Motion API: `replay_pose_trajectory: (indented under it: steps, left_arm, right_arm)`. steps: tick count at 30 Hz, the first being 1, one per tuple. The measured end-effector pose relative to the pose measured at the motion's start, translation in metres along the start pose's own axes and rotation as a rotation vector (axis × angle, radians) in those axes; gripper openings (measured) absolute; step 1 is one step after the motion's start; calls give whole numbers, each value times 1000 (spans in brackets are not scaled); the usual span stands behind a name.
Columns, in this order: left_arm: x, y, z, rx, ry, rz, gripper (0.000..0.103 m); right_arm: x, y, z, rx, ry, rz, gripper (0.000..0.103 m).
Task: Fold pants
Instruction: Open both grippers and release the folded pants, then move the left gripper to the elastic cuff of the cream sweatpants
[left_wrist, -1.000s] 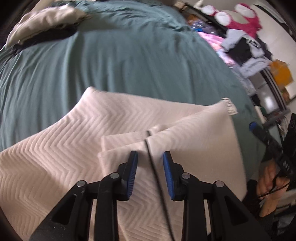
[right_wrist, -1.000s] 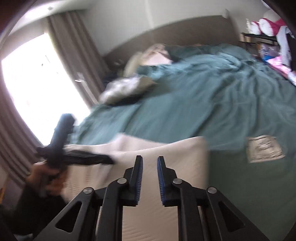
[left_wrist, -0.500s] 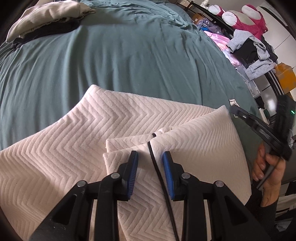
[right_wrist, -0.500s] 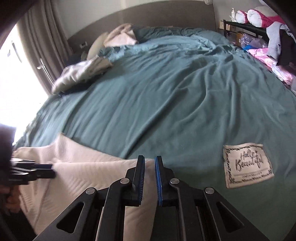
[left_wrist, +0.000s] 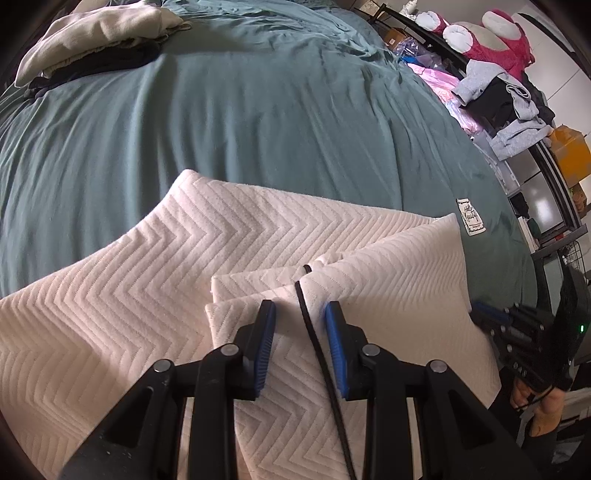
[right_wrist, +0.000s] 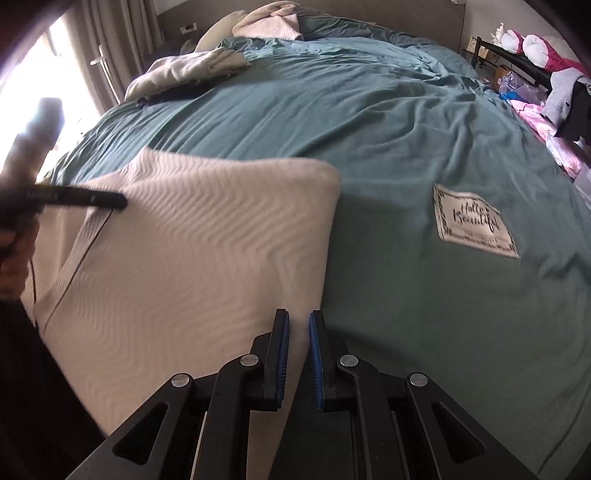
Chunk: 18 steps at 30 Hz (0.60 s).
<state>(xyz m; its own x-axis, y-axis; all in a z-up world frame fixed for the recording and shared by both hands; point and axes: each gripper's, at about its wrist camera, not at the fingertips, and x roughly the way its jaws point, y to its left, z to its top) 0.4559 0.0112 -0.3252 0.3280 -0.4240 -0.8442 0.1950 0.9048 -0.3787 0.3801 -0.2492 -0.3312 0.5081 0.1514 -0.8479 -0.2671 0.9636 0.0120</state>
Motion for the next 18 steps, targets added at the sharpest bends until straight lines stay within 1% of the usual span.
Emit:
replay_pose_trajectory:
  steps: [8, 11, 13, 15, 18]
  left_arm:
    - [-5, 2, -2, 2, -7, 7, 26]
    - [-11, -2, -5, 9, -21, 33, 26]
    - [-20, -10, -10, 33, -30, 60, 26]
    - [-33, -22, -18, 79, -46, 89, 26]
    - [-56, -40, -36, 118, -78, 90, 26]
  right_arm:
    - [-28, 17, -49, -59, 67, -12, 103]
    - [-36, 21, -67, -55, 99, 3, 103]
    - [-44, 20, -74, -48, 121, 14, 103]
    - [-58, 20, -76, -41, 103, 19, 103]
    - [-80, 24, -73, -24, 31, 50, 103]
